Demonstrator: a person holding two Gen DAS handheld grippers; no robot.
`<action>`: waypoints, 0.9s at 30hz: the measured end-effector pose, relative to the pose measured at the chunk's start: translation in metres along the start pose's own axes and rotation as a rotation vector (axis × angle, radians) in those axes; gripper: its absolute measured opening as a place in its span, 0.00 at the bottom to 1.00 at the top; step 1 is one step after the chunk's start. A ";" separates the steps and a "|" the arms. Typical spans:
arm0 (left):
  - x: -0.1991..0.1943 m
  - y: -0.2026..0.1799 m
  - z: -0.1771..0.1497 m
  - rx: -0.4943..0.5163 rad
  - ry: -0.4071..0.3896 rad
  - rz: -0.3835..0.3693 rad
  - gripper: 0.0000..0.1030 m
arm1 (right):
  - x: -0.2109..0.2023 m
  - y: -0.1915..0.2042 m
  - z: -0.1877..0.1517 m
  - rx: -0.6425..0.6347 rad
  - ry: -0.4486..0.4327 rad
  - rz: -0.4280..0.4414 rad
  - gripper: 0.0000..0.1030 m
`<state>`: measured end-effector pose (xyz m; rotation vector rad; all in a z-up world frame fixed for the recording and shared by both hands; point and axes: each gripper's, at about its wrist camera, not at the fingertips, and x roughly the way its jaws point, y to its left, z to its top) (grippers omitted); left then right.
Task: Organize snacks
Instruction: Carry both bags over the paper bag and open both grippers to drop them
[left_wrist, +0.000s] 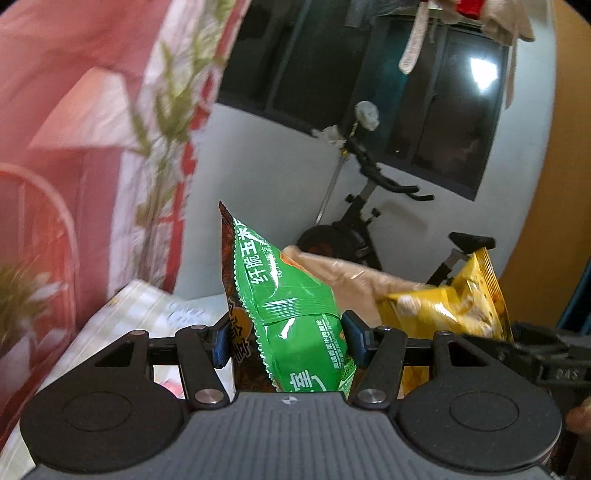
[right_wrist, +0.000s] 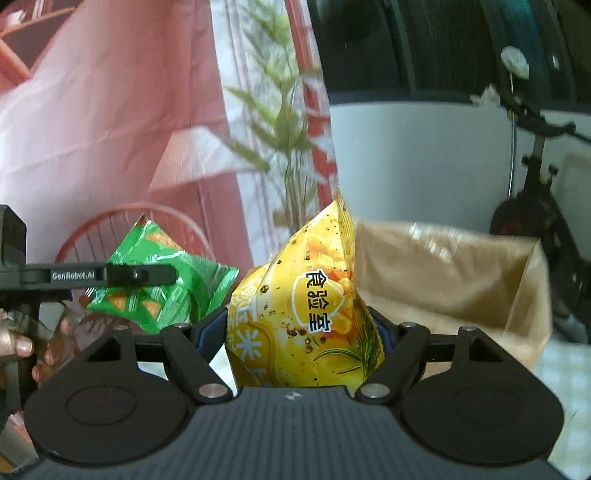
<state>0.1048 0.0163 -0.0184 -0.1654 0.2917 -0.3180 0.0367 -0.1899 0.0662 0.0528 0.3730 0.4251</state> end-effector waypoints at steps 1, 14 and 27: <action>0.003 -0.006 0.006 0.008 -0.004 -0.010 0.60 | -0.001 -0.005 0.007 -0.011 -0.015 -0.009 0.75; 0.089 -0.076 0.062 0.174 0.011 -0.031 0.60 | 0.038 -0.081 0.070 -0.070 -0.031 -0.200 0.75; 0.171 -0.091 0.053 0.236 0.159 0.022 0.67 | 0.097 -0.122 0.032 -0.061 0.189 -0.249 0.76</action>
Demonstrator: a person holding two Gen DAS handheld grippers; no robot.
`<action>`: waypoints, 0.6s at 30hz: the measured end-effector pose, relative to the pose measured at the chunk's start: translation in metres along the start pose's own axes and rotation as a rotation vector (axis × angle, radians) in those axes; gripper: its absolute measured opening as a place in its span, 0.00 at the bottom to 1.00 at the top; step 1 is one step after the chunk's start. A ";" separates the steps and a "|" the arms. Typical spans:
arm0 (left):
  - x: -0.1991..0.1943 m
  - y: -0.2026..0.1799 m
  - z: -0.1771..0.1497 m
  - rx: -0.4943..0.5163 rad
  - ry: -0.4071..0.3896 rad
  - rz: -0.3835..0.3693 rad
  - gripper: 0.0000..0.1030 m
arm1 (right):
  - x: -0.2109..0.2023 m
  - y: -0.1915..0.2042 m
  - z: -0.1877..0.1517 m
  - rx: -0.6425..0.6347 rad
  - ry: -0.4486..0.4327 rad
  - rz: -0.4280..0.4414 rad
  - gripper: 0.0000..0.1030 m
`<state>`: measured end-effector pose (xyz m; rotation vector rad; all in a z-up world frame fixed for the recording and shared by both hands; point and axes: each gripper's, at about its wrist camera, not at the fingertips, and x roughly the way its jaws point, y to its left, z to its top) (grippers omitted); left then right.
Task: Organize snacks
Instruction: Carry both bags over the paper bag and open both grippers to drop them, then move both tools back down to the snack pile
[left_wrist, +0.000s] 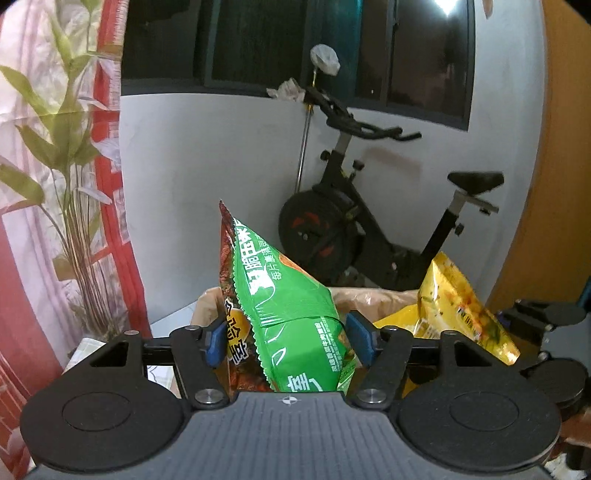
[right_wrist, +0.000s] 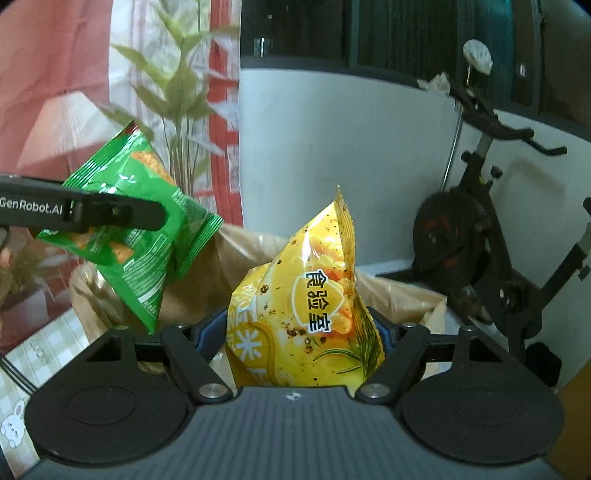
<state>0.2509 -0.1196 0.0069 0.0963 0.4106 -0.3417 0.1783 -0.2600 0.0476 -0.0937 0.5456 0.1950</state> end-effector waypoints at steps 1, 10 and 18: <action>0.001 -0.001 -0.001 0.006 0.004 0.013 0.69 | 0.002 -0.001 -0.001 0.004 0.006 -0.006 0.76; -0.012 0.017 -0.004 -0.052 0.028 0.047 0.83 | -0.009 -0.001 -0.001 0.040 0.027 -0.012 0.89; -0.065 0.048 -0.011 -0.118 0.039 0.083 0.83 | -0.051 -0.004 -0.003 0.059 -0.002 0.035 0.89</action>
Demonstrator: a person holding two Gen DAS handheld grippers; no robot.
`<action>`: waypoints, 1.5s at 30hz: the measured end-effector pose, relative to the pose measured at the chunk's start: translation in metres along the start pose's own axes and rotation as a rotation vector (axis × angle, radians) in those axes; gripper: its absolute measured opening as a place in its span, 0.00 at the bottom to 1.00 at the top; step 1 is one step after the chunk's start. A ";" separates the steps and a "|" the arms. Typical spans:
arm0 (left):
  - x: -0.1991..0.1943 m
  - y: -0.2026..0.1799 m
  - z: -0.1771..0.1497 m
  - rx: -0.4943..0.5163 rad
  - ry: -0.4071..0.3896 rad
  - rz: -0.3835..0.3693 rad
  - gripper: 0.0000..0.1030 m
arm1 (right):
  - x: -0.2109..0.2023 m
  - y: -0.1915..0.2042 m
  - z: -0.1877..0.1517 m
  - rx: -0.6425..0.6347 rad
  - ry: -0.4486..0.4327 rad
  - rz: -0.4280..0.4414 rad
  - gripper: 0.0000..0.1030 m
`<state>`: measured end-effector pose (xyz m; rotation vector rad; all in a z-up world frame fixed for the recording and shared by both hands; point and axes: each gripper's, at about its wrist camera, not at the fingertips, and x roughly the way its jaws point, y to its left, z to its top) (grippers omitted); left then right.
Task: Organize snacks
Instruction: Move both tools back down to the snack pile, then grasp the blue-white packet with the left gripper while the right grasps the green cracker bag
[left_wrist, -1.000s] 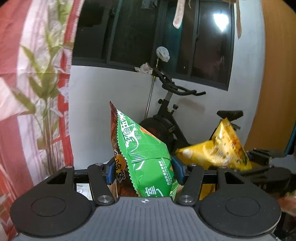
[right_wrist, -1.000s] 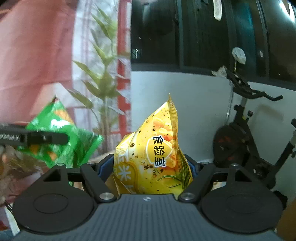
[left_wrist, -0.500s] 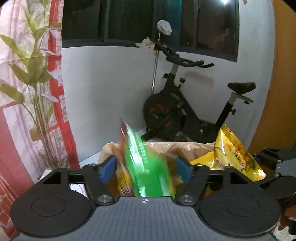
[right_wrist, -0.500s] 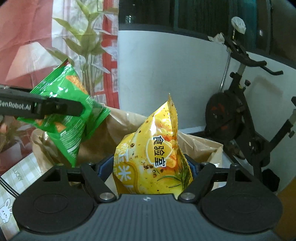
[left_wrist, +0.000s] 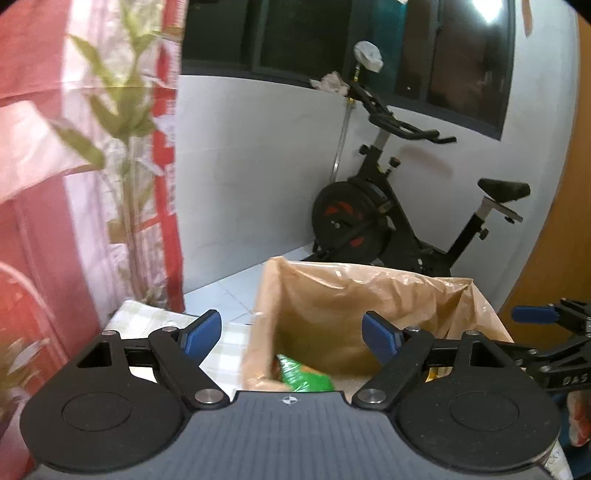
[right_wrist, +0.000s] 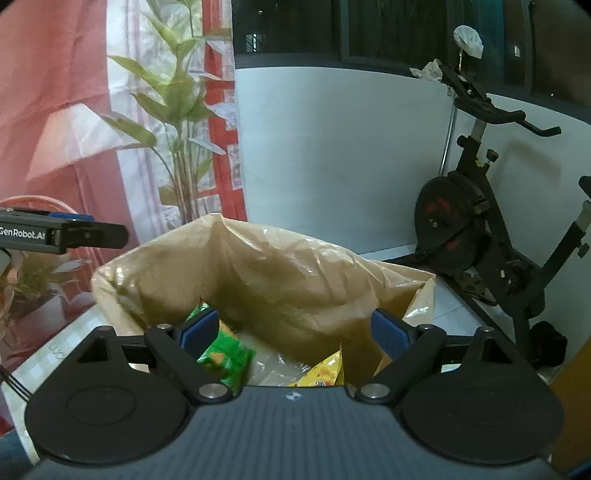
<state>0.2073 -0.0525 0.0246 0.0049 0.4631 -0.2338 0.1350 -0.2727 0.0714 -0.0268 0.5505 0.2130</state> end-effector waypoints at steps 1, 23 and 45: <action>-0.010 0.006 0.000 -0.004 -0.007 0.007 0.83 | -0.006 -0.001 0.000 0.000 -0.003 0.005 0.89; -0.081 0.061 -0.197 -0.174 0.145 0.113 0.81 | -0.032 0.059 -0.128 0.024 0.066 0.102 1.00; -0.068 0.027 -0.275 0.244 0.310 -0.199 0.77 | -0.026 0.085 -0.181 0.154 0.143 0.021 1.00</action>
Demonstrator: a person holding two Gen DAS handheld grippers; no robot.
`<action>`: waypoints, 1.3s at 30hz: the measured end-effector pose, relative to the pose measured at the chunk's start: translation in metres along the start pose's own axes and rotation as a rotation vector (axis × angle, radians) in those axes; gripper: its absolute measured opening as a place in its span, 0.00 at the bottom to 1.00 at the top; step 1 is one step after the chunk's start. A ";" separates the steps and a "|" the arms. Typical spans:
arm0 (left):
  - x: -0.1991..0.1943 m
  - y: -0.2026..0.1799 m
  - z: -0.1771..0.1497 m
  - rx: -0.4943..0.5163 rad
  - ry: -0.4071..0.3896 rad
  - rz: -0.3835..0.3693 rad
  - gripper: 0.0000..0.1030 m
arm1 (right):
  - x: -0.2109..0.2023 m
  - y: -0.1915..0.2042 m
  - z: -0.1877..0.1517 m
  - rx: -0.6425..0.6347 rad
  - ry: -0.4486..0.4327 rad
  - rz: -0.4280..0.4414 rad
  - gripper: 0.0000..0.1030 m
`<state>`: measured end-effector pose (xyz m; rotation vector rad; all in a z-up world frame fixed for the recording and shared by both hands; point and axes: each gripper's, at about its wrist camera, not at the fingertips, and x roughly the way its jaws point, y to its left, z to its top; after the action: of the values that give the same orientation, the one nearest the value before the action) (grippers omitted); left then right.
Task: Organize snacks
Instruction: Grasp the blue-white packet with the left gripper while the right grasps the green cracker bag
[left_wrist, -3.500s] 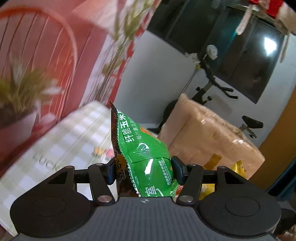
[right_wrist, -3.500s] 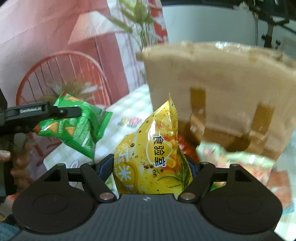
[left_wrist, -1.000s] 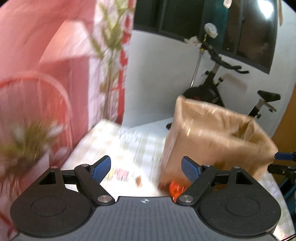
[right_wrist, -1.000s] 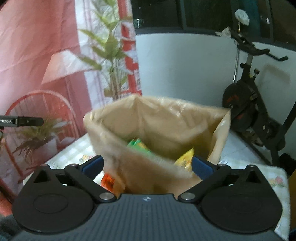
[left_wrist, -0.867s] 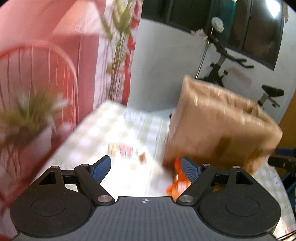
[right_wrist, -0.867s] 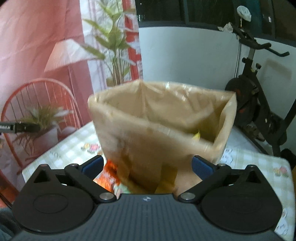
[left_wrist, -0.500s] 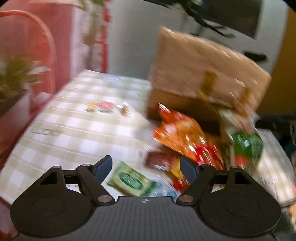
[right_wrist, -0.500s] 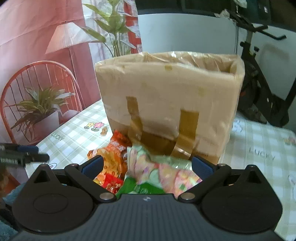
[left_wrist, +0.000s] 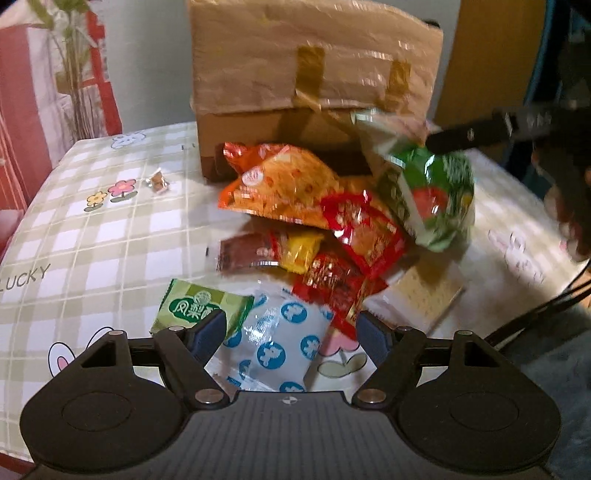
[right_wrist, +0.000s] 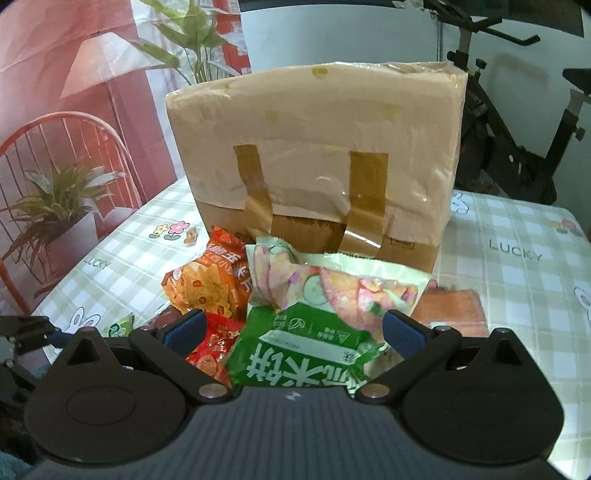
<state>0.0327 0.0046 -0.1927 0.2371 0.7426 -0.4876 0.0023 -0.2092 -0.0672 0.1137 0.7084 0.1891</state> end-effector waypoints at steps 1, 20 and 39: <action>0.005 -0.001 0.000 0.004 0.014 0.005 0.77 | 0.000 0.001 0.000 0.000 0.001 0.000 1.00; 0.031 0.041 0.025 -0.201 -0.060 0.175 0.51 | 0.007 -0.006 -0.004 0.022 0.034 -0.051 1.00; 0.032 0.044 0.021 -0.217 -0.090 0.128 0.65 | 0.027 -0.014 -0.006 0.092 0.069 -0.046 1.00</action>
<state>0.0870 0.0237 -0.1988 0.0584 0.6820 -0.2913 0.0200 -0.2174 -0.0915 0.1789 0.7885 0.1166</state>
